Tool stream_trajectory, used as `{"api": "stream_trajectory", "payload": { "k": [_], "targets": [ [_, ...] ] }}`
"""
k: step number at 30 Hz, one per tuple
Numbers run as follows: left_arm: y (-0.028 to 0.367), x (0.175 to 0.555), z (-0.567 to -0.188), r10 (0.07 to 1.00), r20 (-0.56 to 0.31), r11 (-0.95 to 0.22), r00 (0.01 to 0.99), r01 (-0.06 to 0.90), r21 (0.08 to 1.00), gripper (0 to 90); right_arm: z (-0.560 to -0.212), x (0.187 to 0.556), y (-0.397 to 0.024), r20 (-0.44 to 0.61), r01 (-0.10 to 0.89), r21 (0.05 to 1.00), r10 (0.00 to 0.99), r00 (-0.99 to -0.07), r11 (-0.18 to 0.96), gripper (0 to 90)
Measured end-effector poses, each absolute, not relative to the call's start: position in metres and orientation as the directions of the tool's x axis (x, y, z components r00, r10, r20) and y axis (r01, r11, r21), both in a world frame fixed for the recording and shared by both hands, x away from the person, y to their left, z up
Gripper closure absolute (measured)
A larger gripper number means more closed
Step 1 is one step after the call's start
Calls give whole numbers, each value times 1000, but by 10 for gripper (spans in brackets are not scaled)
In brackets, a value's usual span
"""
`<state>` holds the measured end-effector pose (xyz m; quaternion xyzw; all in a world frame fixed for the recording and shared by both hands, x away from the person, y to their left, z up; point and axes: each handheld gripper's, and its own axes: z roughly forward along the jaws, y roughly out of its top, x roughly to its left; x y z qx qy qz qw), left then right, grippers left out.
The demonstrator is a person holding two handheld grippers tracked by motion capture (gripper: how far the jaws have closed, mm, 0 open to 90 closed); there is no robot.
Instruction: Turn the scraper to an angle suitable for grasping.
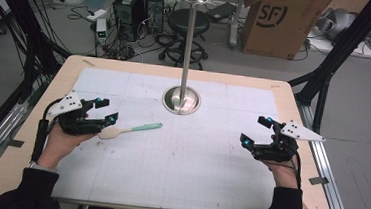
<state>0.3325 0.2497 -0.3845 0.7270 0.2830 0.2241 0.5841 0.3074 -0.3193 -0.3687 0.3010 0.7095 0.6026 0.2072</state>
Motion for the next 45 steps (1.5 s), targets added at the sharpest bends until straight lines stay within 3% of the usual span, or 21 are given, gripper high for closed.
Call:
{"api": "stream_trajectory", "payload": {
  "k": [1, 2, 3, 4, 5, 7, 25, 32, 45],
  "targets": [
    [249, 334, -386, 680, -7, -158, 733, 155, 975, 598, -369, 307, -320, 72, 178, 980, 678, -731, 88, 32],
    [248, 336, -387, 686, -13, -159, 728, 167, 973, 598, -369, 307, -320, 72, 178, 980, 678, -731, 88, 32],
    [246, 339, -389, 689, -25, -169, 724, 193, 966, 710, -369, 307, -320, 76, 182, 979, 677, -732, 87, 32],
    [244, 342, -391, 689, -31, -178, 724, 211, 961, 768, -369, 307, -321, 75, 179, 980, 677, -732, 85, 32],
    [243, 344, -394, 685, -31, -191, 728, 220, 957, 768, -369, 307, -321, 75, 179, 980, 677, -732, 85, 32],
    [239, 347, -400, 678, -24, -225, 735, 239, 945, 866, -369, 307, -321, 79, 183, 980, 677, -731, 83, 32],
    [220, 386, -441, 631, -13, -440, 776, 371, 818, 897, -371, 311, -318, 81, 193, 977, 666, -742, 95, 32],
    [208, 393, -445, 595, 6, -521, 804, 379, 765, 898, -372, 312, -318, 84, 192, 977, 663, -744, 92, 32],
    [198, 377, -439, 555, -8, -578, 832, 392, 716, 900, -371, 311, -319, 87, 194, 977, 660, -746, 90, 32]
  ]
}}
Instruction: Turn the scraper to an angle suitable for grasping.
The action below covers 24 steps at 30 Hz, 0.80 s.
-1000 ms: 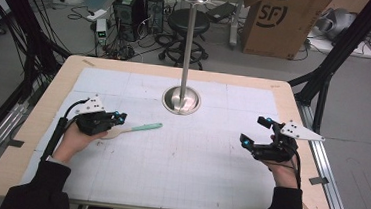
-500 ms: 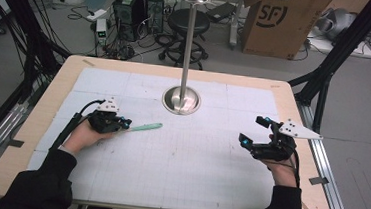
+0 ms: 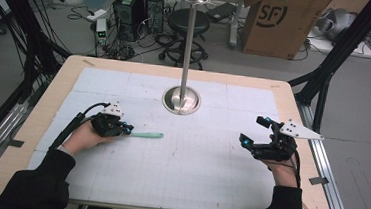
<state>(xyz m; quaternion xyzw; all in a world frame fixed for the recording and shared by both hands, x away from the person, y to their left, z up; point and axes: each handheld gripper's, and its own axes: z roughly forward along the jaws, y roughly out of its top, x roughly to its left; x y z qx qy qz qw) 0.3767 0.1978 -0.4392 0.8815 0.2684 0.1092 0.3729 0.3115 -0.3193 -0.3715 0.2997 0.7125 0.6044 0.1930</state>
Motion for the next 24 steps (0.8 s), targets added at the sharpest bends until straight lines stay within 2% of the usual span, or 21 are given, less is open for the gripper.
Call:
{"api": "stream_trajectory", "payload": {
  "k": [7, 13, 15, 24],
  "targets": [
    [197, 367, -437, 528, 47, -616, 848, 344, 708, 900, -371, 311, -319, 87, 195, 976, 660, -746, 92, 32],
    [216, 379, -438, 572, 26, -584, 820, 385, 714, 900, -371, 311, -319, 88, 197, 976, 660, -746, 92, 32],
    [223, 380, -439, 572, 4, -574, 821, 396, 717, 900, -372, 312, -319, 91, 199, 976, 660, -746, 91, 32],
    [222, 367, -434, 555, 3, -612, 832, 405, 679, 900, -372, 310, -319, 86, 196, 976, 661, -746, 95, 32]
  ]
}}
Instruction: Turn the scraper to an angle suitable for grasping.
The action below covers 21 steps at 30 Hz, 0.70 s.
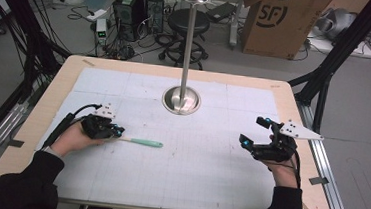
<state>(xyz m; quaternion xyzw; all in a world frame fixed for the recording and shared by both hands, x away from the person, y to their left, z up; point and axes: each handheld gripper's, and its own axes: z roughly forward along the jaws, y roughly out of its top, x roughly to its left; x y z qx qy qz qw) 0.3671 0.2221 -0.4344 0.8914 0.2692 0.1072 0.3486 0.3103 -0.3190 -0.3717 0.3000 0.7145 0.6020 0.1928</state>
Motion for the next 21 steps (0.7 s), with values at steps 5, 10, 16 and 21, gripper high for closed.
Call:
{"api": "stream_trajectory", "payload": {
  "k": [5, 10, 16, 21],
  "targets": [
    [219, 355, -431, 523, 12, -654, 853, 392, 647, 900, -372, 310, -318, 84, 198, 975, 659, -747, 100, 32],
    [220, 339, -433, 505, -9, -642, 863, 383, 664, 900, -372, 310, -318, 83, 199, 975, 658, -748, 104, 32],
    [223, 329, -435, 508, -23, -616, 861, 382, 689, 900, -375, 311, -317, 90, 208, 973, 660, -746, 103, 32],
    [225, 331, -430, 531, -44, -562, 846, 391, 729, 897, -376, 311, -317, 87, 207, 973, 661, -745, 104, 33]
  ]
}}
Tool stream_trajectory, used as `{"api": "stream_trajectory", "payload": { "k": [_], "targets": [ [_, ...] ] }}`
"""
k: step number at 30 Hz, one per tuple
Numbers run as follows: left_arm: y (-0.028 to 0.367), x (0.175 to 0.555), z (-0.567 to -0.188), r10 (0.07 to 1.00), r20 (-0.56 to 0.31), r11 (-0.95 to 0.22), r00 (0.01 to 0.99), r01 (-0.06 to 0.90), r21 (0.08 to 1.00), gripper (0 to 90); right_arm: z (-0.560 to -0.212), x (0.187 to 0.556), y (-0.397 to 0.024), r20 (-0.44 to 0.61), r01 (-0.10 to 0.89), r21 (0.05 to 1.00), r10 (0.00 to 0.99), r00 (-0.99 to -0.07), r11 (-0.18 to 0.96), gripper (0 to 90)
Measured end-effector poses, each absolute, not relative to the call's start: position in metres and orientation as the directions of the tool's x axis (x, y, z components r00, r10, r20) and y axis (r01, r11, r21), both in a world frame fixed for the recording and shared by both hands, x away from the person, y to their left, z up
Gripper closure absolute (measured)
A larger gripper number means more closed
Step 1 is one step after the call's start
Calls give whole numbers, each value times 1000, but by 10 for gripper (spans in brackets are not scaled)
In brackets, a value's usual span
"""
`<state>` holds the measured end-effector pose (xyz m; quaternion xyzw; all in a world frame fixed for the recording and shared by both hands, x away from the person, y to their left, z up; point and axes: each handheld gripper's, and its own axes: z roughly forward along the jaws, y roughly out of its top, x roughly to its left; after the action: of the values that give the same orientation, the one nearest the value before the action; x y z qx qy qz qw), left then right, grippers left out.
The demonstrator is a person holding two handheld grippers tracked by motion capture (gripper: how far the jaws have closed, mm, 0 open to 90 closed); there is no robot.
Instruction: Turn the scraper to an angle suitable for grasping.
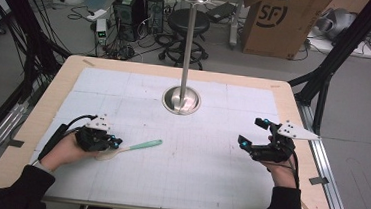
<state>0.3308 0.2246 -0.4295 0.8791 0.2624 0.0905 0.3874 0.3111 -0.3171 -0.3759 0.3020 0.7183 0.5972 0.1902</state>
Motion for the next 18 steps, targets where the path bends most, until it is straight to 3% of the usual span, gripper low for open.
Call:
{"api": "stream_trajectory", "payload": {
  "k": [5, 7, 9, 12, 13, 14, 16, 17, 18],
  "targets": [
    [230, 329, -413, 543, -59, -484, 837, 370, 793, 844, -376, 311, -318, 89, 205, 974, 663, -744, 99, 32],
    [233, 327, -406, 539, -67, -448, 840, 353, 821, 764, -376, 311, -318, 88, 204, 974, 661, -745, 100, 32],
    [236, 326, -398, 533, -91, -399, 841, 345, 850, 744, -376, 311, -318, 88, 204, 974, 661, -745, 101, 32],
    [237, 322, -388, 510, -126, -328, 851, 328, 886, 624, -376, 311, -317, 86, 202, 974, 661, -746, 101, 32],
    [237, 321, -385, 502, -131, -309, 855, 319, 896, 624, -376, 311, -317, 86, 202, 974, 661, -746, 101, 32],
    [238, 320, -383, 495, -137, -288, 858, 311, 906, 517, -376, 311, -317, 87, 202, 974, 660, -746, 101, 32],
    [238, 319, -378, 487, -146, -254, 861, 300, 919, 486, -375, 311, -317, 86, 201, 974, 659, -747, 101, 32],
    [238, 318, -376, 483, -140, -244, 864, 286, 927, 392, -375, 310, -317, 86, 201, 975, 660, -747, 99, 33],
    [238, 317, -374, 479, -131, -236, 868, 271, 933, 392, -375, 310, -317, 86, 201, 975, 660, -747, 99, 33]
  ]
}}
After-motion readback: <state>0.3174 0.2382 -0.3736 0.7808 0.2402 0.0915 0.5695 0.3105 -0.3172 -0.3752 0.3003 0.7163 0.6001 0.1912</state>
